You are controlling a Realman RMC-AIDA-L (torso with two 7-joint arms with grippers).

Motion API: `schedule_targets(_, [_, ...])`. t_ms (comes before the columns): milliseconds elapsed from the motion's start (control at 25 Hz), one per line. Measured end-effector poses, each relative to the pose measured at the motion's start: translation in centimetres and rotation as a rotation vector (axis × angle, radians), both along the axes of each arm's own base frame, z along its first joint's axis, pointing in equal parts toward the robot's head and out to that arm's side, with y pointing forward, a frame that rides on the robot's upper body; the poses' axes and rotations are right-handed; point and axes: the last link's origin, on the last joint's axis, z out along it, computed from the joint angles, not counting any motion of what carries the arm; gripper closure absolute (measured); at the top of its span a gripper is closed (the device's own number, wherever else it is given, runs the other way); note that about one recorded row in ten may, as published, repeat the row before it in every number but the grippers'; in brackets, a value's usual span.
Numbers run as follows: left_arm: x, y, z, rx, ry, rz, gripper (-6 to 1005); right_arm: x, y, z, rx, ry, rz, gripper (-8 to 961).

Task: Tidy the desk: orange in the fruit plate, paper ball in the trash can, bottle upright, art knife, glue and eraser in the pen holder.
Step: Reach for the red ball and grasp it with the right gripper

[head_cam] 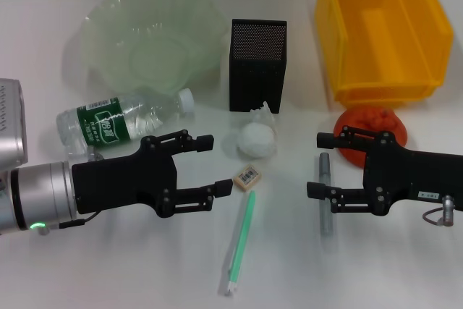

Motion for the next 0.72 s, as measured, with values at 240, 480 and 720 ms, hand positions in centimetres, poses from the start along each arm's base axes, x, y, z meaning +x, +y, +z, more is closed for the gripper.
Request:
schedule_targets(240, [-0.06, 0.02, 0.01, 0.001, 0.003, 0.001, 203, -0.04, 0.05, 0.0, 0.0, 0.0, 0.001, 124])
schedule_targets(480, [-0.1, 0.05, 0.02, 0.002, 0.005, 0.003, 208, -0.08, 0.12, 0.02, 0.003, 0.001, 0.001, 124])
schedule_targets(720, [-0.18, 0.0, 0.04, 0.004, 0.006, 0.004, 214, -0.31, -0.03, 0.79, 0.009, 0.034, 0.007, 125])
